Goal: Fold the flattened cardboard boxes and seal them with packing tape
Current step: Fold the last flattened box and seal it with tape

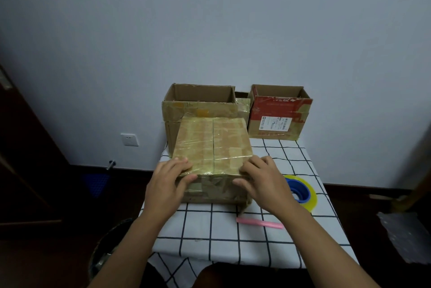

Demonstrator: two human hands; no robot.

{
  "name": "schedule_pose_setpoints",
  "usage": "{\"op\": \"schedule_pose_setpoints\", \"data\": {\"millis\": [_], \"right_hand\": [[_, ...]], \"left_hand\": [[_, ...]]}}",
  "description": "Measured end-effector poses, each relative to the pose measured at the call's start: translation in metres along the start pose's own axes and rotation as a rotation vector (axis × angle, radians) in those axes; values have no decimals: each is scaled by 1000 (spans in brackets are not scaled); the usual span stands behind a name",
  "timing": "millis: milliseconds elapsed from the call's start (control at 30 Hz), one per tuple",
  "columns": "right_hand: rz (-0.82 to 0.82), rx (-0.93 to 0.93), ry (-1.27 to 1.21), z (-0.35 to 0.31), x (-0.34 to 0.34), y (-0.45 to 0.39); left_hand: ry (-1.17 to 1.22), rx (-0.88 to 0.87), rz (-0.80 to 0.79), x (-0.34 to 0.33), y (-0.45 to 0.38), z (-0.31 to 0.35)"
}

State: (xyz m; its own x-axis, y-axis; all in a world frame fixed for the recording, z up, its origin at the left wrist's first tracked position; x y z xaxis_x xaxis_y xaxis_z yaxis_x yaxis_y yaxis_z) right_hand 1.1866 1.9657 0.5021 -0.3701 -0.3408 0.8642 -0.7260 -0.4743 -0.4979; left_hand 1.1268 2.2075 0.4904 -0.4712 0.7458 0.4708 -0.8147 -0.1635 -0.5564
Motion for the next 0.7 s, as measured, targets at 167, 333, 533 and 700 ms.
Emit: {"op": "schedule_pose_setpoints", "data": {"millis": [167, 333, 533, 700], "right_hand": [[40, 29, -56, 4, 3, 4], [-6, 48, -111, 10, 5, 6], [-80, 50, -165, 17, 7, 4], [-219, 65, -204, 28, 9, 8]], "left_hand": [[18, -20, 1, 0, 1, -4], [30, -15, -59, 3, 2, -6], [5, 6, -32, 1, 2, -4], [0, 3, -38, 2, 3, -5]]}}
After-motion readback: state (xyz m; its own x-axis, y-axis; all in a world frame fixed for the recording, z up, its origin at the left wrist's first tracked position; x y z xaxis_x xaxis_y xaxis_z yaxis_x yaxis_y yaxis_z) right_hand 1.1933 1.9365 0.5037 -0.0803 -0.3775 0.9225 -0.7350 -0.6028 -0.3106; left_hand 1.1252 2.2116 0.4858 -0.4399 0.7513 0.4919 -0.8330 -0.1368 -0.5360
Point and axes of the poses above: each hand's wrist, its own y-axis away from the middle knuckle, its own x-axis out of the back of the hand, z = x × y, the point moved 4 cm from there along -y, towards the middle knuckle, and after that the axes turned 14 degrees about y, right-handed, at the moved point
